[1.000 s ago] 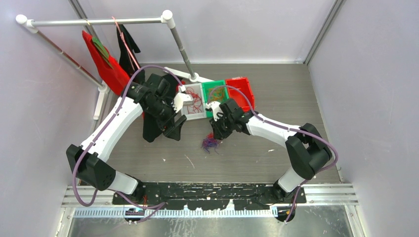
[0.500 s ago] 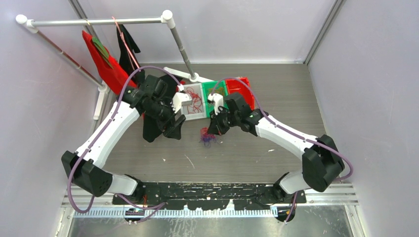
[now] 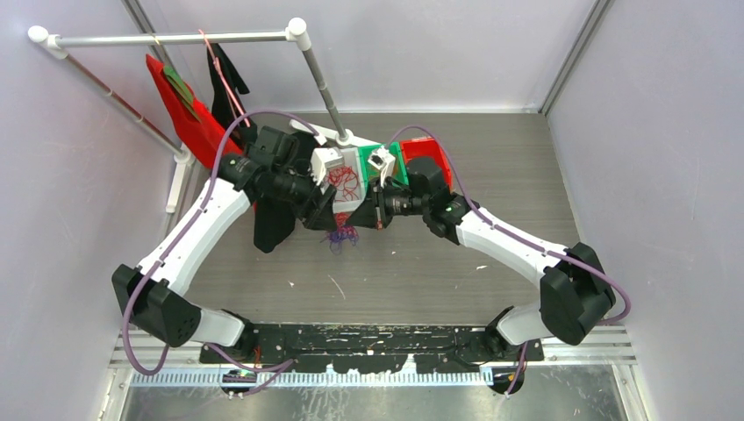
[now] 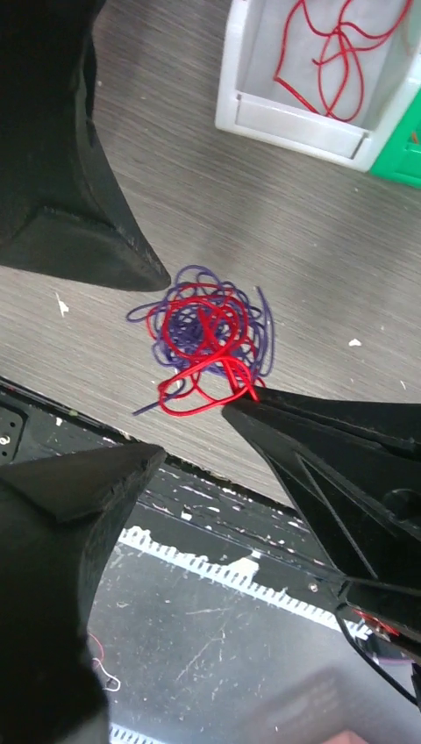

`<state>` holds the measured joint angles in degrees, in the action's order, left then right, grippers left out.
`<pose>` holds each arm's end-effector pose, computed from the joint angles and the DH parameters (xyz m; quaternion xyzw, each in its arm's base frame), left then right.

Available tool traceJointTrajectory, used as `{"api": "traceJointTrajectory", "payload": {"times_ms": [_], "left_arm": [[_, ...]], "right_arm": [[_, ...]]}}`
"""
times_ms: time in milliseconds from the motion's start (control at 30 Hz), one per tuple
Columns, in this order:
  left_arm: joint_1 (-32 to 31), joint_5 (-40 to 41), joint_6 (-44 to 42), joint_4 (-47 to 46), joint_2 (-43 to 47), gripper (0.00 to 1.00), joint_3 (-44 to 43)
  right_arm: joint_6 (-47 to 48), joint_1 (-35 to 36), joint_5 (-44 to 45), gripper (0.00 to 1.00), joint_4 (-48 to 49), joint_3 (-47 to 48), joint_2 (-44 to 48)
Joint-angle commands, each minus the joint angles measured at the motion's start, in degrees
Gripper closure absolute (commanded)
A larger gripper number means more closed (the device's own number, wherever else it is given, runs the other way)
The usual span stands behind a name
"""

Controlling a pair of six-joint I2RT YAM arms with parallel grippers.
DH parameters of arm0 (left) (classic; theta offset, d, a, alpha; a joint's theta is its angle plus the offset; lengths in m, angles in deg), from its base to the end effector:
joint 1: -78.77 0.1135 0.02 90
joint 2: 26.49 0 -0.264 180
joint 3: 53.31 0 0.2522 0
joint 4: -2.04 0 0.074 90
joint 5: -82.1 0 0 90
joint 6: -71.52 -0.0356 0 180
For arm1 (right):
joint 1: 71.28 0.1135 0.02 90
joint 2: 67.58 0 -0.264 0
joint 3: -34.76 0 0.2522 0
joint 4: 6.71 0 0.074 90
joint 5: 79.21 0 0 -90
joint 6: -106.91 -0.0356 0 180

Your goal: Untangle the cables

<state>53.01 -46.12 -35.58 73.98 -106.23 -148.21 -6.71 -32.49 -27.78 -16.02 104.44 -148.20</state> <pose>0.2356 -0.1382 0.3539 0.4179 0.8087 -0.3332 0.2456 0.2356 0.2179 0.2909 -0.2894 0.7427 0.5114 0.3212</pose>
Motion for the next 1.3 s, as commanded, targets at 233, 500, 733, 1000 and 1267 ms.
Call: {"api": "traceJointTrajectory", "payload": {"times_ms": [233, 500, 733, 1000, 1267], "left_arm": [[-0.09, -6.28, 9.07, -7.81, 0.06, 0.69, 1.14], [-0.08, -3.07, 11.95, -8.71, 0.71, 1.00, 1.37], [-0.08, -0.20, 10.16, -4.53, 2.24, 1.00, -1.09], [-0.08, 0.63, 9.48, -1.87, 4.04, 1.00, -2.09], [-0.08, -0.57, 11.47, -1.58, 3.75, 1.00, -4.50]], "right_arm": [[-7.05, 0.35, -2.81, 0.99, 9.90, -1.01, 2.21], [-7.33, 0.49, -0.28, 0.93, 9.56, -3.82, 3.60], [-0.56, 0.49, 14.12, 0.85, -3.01, -3.58, 5.20], [4.77, 2.24, 25.02, 0.44, -2.83, -4.85, 11.71], [-1.33, 4.43, 19.85, 0.34, 15.20, -8.71, 13.72]]}}
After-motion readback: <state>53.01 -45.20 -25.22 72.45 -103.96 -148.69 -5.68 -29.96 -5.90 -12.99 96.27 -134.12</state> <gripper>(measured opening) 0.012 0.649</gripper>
